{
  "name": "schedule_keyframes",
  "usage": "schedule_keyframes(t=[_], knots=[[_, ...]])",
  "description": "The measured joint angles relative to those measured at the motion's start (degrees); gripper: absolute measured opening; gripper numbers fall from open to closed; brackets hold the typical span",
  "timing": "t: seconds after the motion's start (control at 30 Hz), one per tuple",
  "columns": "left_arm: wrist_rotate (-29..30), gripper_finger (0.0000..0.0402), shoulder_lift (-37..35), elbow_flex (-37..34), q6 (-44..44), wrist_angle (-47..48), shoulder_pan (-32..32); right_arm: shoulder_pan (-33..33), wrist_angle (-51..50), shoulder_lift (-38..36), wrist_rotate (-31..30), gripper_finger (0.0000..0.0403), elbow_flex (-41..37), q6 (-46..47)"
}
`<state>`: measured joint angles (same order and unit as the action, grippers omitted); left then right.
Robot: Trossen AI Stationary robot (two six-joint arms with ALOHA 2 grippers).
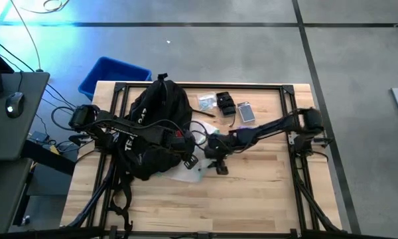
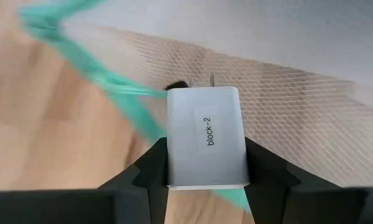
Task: Unpack backpack
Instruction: Remove the charger adapter from the zip bag
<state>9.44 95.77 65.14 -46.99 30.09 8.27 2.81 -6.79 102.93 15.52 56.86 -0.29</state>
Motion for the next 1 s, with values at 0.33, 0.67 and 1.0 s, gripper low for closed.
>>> schedule_keyframes(t=[0.33, 0.67, 1.0], knots=[[1.39, 0.0000, 0.00, 0.00, -0.95, -4.36, 0.57, -2.18, -1.18, -24.98, -9.73, 0.0139, -19.24, 16.92], [2.07, 0.0000, 0.00, 0.00, -3.50, -12.36, 2.90, -11.82, 2.10, -25.85, -20.33, 0.0139, -26.55, 23.37], [3.29, 0.0000, 0.00, 0.00, -8.06, -12.40, 3.98, -23.60, 13.79, -14.54, -17.98, 0.0237, -18.68, 14.16]])
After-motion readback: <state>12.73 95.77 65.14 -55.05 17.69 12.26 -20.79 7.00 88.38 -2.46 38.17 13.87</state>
